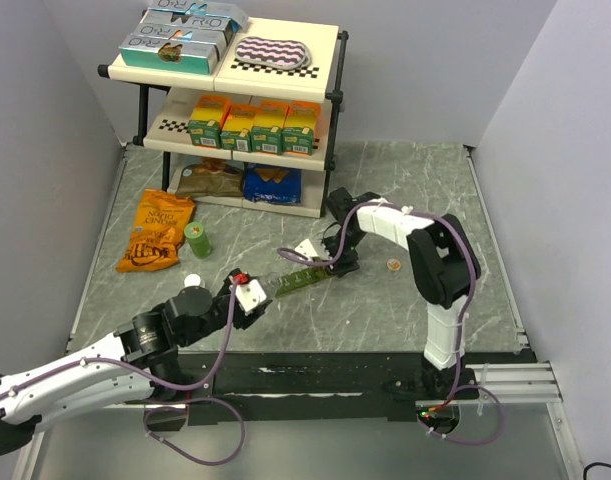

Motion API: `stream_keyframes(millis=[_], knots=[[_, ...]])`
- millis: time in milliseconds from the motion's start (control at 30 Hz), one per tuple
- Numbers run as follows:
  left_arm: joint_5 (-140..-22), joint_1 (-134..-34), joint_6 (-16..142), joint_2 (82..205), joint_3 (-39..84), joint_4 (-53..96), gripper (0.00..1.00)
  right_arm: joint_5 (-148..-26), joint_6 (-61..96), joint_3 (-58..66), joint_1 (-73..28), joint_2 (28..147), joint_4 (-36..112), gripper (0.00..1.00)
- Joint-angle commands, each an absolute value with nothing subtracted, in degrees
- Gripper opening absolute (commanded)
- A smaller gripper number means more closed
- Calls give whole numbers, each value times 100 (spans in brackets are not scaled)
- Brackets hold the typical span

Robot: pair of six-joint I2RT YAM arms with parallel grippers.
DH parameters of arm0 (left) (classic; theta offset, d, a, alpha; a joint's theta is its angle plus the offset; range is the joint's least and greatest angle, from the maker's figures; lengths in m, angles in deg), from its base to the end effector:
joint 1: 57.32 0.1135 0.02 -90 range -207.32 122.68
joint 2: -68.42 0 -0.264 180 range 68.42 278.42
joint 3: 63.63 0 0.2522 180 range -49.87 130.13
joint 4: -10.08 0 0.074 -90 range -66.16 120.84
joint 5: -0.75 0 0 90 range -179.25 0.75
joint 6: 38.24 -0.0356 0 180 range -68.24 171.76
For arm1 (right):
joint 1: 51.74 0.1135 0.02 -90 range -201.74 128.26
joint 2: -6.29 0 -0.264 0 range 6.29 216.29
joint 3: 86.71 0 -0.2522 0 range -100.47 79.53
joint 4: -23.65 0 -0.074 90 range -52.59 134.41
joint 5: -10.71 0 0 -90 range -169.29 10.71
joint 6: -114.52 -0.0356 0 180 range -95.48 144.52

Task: Sort the pills into containers

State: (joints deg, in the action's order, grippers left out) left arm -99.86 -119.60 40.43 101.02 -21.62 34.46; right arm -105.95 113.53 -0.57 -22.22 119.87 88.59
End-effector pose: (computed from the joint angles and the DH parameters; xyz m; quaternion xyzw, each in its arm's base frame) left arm 0.0764 -0.1312 0.2688 0.4281 0.6661 -0.1946 0.5789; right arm 0.3166 0.1976 0.1650 -0.8410 0.4875 0.1775 0.1536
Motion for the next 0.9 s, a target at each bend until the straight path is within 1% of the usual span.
stream_keyframes(millis=[0, 33, 67, 233, 300, 400, 567, 600, 700, 733, 800, 867], knots=[[-9796, -11902, 4033, 10006, -2113, 3202, 1, -10698, 10462, 393, -2098, 11213, 8524, 59], [-9769, -11902, 4025, 10032, -2104, 3184, 1, -10680, 10328, 611, -2045, 11142, 8470, 58], [-9699, -11902, 4033, 10067, -2104, 3193, 1, -10672, 10249, 709, -2010, 11071, 8452, 54], [-9427, -11893, 3989, 10277, -2104, 3193, 1, -10680, 9677, 1263, -1878, 10693, 8066, 50], [-9348, -11893, 3981, 10339, -2104, 3184, 1, -10698, 9493, 1334, -1860, 10623, 7986, 48], [-9207, -11902, 3972, 10445, -2104, 3158, 1, -10733, 9378, 1378, -1869, 10579, 7968, 43], [-8969, -11893, 3972, 10507, -2139, 3097, 1, -10812, 9255, 1747, -1851, 10272, 7793, 43], [-8917, -11893, 3963, 10524, -2183, 3088, 1, -10812, 9211, 1808, -1852, 10227, 7758, 44], [-8741, -11902, 3831, 10612, -2227, 3053, 1, -10812, 9000, 2028, -1843, 10104, 7599, 57], [-8688, -11902, 3831, 10725, -2218, 3061, 1, -10812, 8948, 2037, -1843, 10086, 7564, 63], [-8635, -11902, 3779, 10936, -2131, 3166, 1, -10830, 8737, 1968, -1851, 10051, 7642, 72], [-8548, -11902, 3717, 11069, -2069, 3289, 1, -10900, 8579, 1854, -1860, 10016, 7774, 76]])
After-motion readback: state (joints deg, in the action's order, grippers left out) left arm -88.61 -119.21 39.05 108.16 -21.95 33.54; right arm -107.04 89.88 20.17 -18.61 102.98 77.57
